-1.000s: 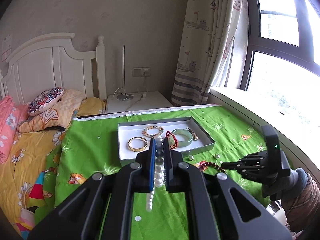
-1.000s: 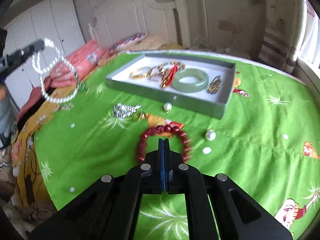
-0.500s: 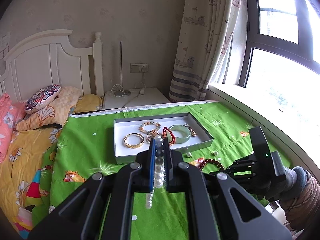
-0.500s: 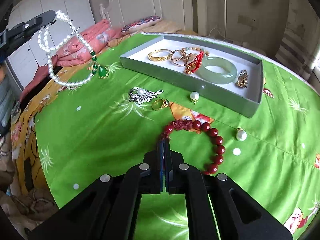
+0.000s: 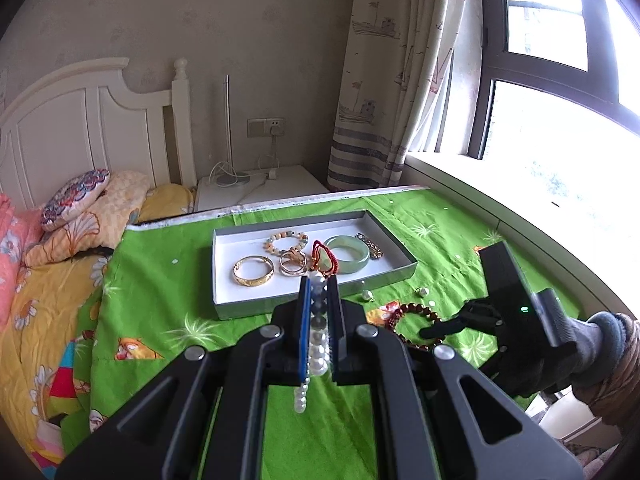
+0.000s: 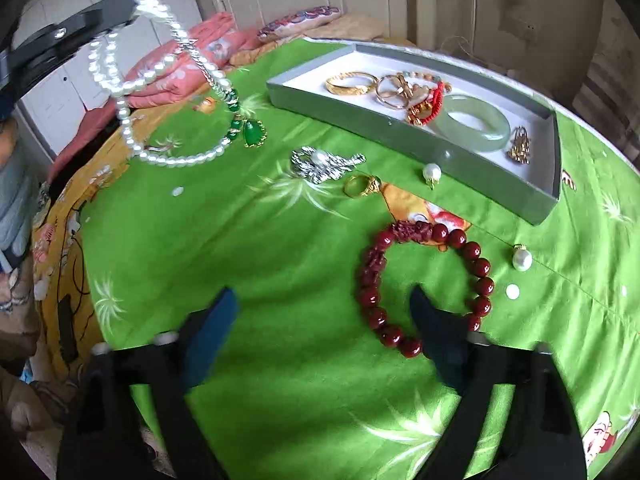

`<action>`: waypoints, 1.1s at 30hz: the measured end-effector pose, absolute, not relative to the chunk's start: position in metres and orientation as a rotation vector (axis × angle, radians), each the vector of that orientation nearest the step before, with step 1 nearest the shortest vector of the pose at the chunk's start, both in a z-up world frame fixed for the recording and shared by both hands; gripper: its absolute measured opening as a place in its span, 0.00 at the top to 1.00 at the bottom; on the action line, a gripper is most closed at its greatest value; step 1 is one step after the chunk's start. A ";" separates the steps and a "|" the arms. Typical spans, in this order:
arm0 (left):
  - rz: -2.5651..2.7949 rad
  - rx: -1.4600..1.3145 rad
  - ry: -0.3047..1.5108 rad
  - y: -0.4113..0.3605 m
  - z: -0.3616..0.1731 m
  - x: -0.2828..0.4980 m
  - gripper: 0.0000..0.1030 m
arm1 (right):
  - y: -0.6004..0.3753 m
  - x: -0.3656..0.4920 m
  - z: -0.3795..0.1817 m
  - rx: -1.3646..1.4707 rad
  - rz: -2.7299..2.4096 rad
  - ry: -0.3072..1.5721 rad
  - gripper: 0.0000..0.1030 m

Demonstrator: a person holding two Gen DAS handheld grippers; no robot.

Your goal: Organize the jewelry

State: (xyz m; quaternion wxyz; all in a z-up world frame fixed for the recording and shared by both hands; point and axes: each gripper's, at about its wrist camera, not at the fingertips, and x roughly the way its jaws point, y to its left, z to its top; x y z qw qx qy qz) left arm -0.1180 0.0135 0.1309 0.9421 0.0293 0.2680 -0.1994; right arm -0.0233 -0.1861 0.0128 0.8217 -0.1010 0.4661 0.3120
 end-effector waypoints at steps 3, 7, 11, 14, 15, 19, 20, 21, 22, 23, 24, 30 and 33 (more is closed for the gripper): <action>-0.398 0.054 0.547 0.019 0.131 -0.117 0.93 | -0.181 -0.023 0.014 -0.307 0.584 0.945 0.73; -0.381 0.057 0.535 0.026 0.136 -0.119 0.93 | -0.189 -0.026 0.013 -0.311 0.579 0.916 0.85; -0.367 0.060 0.523 0.031 0.146 -0.118 0.93 | -0.213 -0.021 0.025 -0.092 0.662 0.912 0.85; -0.361 0.074 0.515 0.031 0.154 -0.112 0.93 | -0.234 -0.016 0.044 0.063 0.704 0.870 0.85; -0.356 0.082 0.514 0.031 0.156 -0.109 0.93 | -0.241 -0.015 0.049 0.117 0.723 0.855 0.85; -0.356 0.073 0.504 0.033 0.164 -0.107 0.95 | -0.256 -0.013 0.075 0.257 0.789 0.787 0.85; -0.351 0.078 0.498 0.033 0.167 -0.107 0.96 | -0.254 -0.010 0.081 0.264 0.796 0.774 0.85; -0.350 0.078 0.491 0.033 0.170 -0.107 0.98 | -0.254 -0.010 0.087 0.265 0.798 0.753 0.85; -0.355 0.074 0.486 0.033 0.176 -0.106 0.99 | -0.255 -0.008 0.093 0.271 0.799 0.740 0.85; -0.358 0.077 0.484 0.032 0.180 -0.106 1.00 | -0.255 -0.008 0.096 0.276 0.800 0.733 0.85; -0.368 0.084 0.486 0.032 0.183 -0.106 0.99 | -0.255 -0.009 0.100 0.277 0.798 0.723 0.85; -0.392 0.114 0.678 0.032 0.131 -0.102 0.19 | -0.249 -0.019 0.104 0.267 0.826 0.704 0.85; -0.453 0.145 0.834 0.024 0.078 -0.106 0.33 | -0.247 -0.020 0.105 0.265 0.830 0.700 0.85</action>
